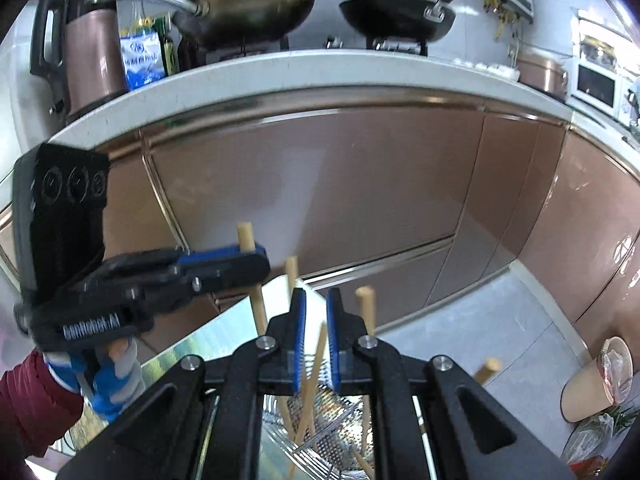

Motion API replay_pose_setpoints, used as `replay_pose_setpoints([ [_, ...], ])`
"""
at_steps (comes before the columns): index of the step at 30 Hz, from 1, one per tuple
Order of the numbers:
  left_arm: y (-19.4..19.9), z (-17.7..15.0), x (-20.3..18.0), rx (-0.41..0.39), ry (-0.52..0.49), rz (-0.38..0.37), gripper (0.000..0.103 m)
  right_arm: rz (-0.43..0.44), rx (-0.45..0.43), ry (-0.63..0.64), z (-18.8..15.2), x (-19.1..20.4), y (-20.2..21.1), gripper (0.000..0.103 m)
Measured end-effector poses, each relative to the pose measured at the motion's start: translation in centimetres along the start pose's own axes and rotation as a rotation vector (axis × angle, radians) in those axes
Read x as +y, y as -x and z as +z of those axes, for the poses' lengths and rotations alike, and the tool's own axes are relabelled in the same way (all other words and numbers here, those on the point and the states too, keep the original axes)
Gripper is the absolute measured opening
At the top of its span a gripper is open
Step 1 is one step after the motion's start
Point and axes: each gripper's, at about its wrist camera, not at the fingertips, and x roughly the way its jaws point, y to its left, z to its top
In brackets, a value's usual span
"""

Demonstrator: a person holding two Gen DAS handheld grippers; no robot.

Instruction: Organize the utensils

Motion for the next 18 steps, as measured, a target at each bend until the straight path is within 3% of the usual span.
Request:
replay_pose_setpoints([
  [5,-0.8,0.1,-0.4,-0.001,-0.014,0.01,0.007,-0.003,0.014,-0.013,0.1,0.0,0.0,0.009],
  [18,0.2,-0.9,1.7,-0.026,0.07,0.027,0.007,0.002,0.287,0.104,-3.4,1.7,-5.9,0.011],
])
